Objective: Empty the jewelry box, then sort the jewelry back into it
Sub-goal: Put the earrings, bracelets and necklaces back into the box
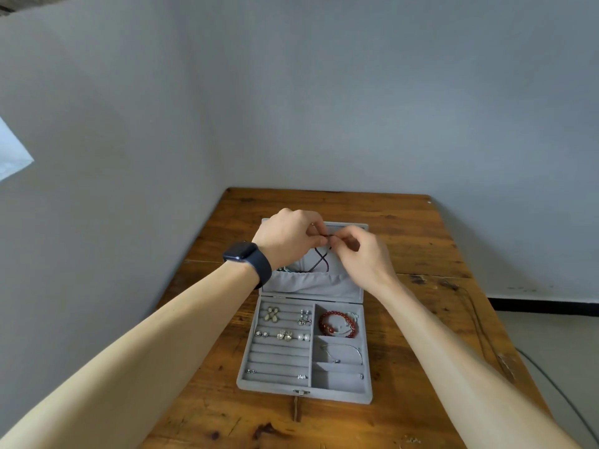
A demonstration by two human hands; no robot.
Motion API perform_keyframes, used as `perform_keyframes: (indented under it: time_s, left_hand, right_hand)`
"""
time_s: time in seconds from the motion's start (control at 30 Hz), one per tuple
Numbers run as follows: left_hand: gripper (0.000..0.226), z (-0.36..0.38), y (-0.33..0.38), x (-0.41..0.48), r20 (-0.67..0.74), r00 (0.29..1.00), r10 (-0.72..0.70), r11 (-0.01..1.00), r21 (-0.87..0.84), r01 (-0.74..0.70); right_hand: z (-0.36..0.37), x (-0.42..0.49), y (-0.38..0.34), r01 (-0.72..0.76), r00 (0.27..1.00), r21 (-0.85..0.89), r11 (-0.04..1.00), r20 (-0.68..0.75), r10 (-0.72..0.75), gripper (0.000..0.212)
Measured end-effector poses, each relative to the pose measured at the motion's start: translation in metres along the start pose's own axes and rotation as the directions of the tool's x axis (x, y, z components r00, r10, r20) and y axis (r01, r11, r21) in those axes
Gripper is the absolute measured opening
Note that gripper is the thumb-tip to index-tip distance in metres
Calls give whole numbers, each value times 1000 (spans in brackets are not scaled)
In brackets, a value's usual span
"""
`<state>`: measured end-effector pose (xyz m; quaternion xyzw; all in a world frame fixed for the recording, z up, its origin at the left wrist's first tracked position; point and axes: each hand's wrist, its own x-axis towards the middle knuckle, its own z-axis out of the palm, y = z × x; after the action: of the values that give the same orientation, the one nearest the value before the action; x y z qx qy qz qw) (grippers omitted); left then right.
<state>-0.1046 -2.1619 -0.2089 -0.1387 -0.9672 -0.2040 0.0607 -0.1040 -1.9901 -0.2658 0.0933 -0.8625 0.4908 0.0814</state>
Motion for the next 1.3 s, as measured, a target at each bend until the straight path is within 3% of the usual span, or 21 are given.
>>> perform_keyframes:
  time_s: [0.1,0.2,0.33,0.53,0.83,0.97,1.1,1.3]
  left_hand:
    - [15,3,-7,-4,-31,998,50,975,217,-42]
    - [17,11,-17,-7,-87,976,200,922,353,-157]
    - [22,20,-25,-2,-109,973,202,905,402,-142]
    - [16,25,-20,6,-7,999,38,929,369,-33]
    - [13,32,-25,5,-188,980,66,933,359,6]
    - [10,31,-24,3,-166,985,42,934,357,20]
    - [25,26,-24,2,-136,989,49,941,338,0]
    - [38,21,-31,4,-106,994,22,986,165,-4]
  right_hand:
    - [9,-2,12,133,984,-180,975,-92,-151,10]
    - [14,0,18,213,925,-398,892,-211,-315,11]
    - [16,8,18,229,913,-459,859,-205,-353,11]
    - [21,19,22,206,941,-419,884,-163,-296,8]
    - [32,11,8,95,912,-528,844,-294,-287,8]
    - [34,4,8,175,918,-672,719,-152,-366,9]
    - [30,-9,13,316,879,-715,624,-27,-476,8]
    - [22,-40,30,204,914,-682,702,-124,-386,26]
